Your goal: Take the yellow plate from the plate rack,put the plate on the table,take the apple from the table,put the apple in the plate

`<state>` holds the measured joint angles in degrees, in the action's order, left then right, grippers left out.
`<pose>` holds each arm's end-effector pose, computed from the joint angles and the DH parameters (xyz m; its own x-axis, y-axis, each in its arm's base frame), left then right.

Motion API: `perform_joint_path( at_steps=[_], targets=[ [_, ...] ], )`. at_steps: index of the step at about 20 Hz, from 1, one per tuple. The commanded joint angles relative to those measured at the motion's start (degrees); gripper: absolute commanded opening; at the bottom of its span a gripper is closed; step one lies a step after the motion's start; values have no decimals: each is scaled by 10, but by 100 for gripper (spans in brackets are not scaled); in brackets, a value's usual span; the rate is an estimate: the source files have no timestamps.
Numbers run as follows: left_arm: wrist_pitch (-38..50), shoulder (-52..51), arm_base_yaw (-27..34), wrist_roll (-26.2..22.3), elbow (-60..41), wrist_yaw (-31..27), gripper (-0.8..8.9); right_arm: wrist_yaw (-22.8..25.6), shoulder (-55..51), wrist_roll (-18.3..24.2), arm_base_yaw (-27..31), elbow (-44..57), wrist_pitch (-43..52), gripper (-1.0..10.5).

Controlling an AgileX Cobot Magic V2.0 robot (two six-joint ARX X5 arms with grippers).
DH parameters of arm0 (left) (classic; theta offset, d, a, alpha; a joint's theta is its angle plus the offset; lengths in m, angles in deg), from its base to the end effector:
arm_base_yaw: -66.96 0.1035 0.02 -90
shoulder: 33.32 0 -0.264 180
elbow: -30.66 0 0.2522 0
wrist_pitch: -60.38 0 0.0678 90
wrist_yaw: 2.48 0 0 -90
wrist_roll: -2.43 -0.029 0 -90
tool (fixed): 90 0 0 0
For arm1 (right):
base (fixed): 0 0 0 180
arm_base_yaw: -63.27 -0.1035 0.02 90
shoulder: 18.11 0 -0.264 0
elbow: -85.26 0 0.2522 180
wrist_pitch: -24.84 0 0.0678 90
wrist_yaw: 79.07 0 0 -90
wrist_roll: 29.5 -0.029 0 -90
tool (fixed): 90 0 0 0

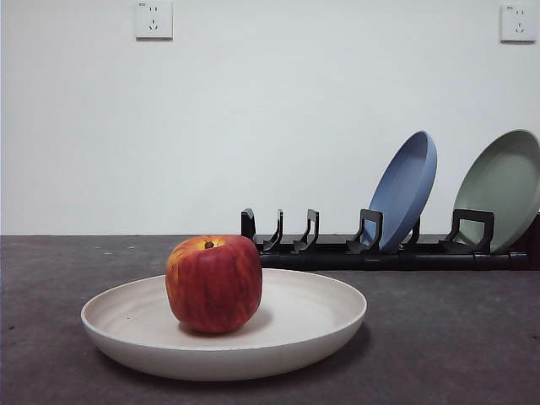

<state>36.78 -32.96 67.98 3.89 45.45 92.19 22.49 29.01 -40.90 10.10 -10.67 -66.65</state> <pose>0.0957 -0.0007 0.1526 0.9852 -0.0639 -0.1588 0.0585 0.9976 -0.0381 0.0509 0.0583 0.4215 0.5921 0.4564 -0.6642 -0.6018 0.7985 0.0121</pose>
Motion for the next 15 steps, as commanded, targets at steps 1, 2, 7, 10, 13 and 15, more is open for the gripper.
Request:
perform_joint_path(
  at_steps=[1, 2, 7, 10, 13, 15],
  targets=[
    [2, -1, 2, -16, -6, 2, -2, 0, 0, -4, -1, -2, -9, 2],
    [7, -1, 2, -17, -6, 2, -2, 0, 0, -4, -1, -2, -9, 2],
    [6, 17, 2, -17, -6, 3, -2, 0, 0, -4, -1, -2, -9, 2],
    [6, 30, 2, -17, -6, 3, -3, 0, 0, -4, -1, -2, -9, 1],
    [6, 42, 2, -17, -6, 3, -2, 0, 0, -4, -1, -2, -9, 2],
    [6, 47, 2, -17, -6, 3, -2, 0, 0, -4, -1, -2, -8, 1]
  ],
)
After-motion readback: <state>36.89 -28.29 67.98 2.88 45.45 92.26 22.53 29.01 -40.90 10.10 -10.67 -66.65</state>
